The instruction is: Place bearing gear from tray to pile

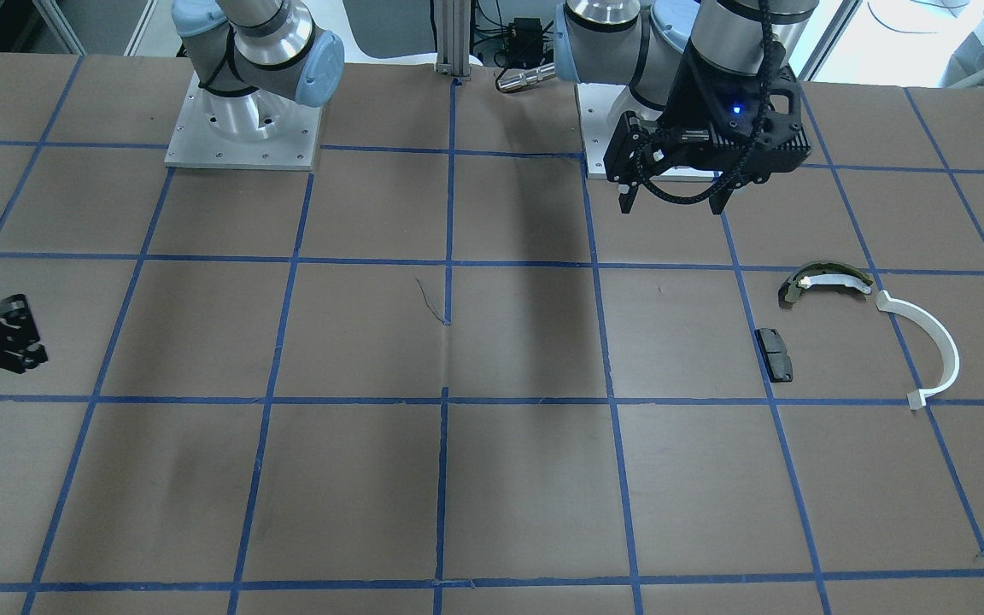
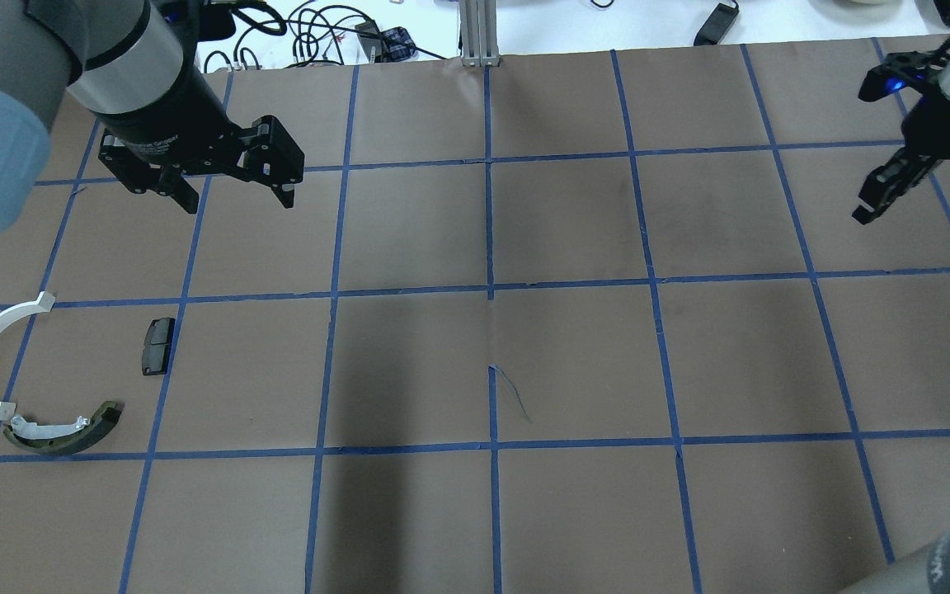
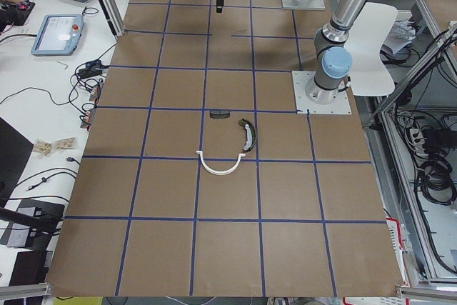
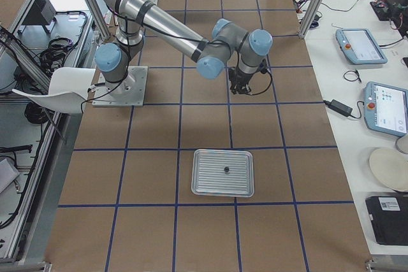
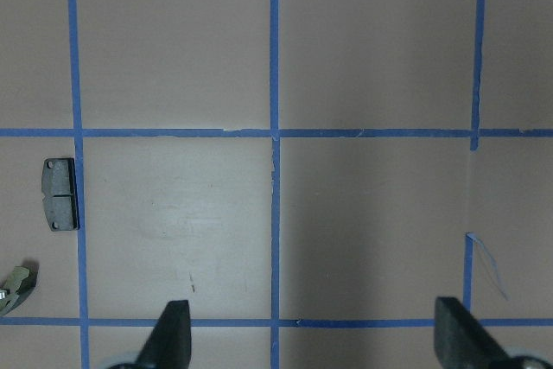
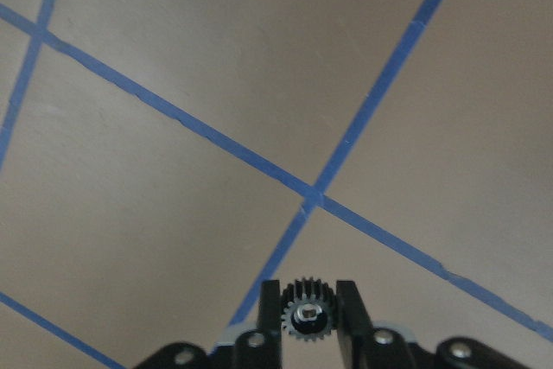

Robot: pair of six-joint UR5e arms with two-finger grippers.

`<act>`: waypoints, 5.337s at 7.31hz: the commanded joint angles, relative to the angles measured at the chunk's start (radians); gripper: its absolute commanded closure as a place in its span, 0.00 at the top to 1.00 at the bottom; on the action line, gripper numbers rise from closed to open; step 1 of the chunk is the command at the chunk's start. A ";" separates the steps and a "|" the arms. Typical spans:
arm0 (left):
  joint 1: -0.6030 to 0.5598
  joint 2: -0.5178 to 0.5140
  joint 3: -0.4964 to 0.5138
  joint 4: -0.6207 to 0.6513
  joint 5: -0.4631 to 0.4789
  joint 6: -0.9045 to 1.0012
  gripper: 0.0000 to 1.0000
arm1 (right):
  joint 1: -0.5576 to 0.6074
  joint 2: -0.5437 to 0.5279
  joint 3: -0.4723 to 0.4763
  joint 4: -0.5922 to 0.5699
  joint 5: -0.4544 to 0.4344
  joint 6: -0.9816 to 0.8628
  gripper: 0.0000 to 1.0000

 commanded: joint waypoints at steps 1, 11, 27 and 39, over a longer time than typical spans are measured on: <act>0.000 0.000 0.000 0.000 0.000 0.000 1.00 | 0.218 -0.014 0.034 -0.006 0.055 0.343 0.00; 0.000 0.000 0.000 0.000 0.000 0.000 1.00 | 0.819 0.130 0.273 -0.577 0.169 1.208 0.00; -0.287 -0.325 -0.246 0.480 -0.032 -0.327 1.00 | -0.212 -0.108 0.211 -0.265 -0.066 0.245 1.00; -0.328 -0.434 -0.454 0.839 -0.028 -0.305 0.04 | -0.455 0.311 -0.079 -0.408 -0.135 -0.084 0.71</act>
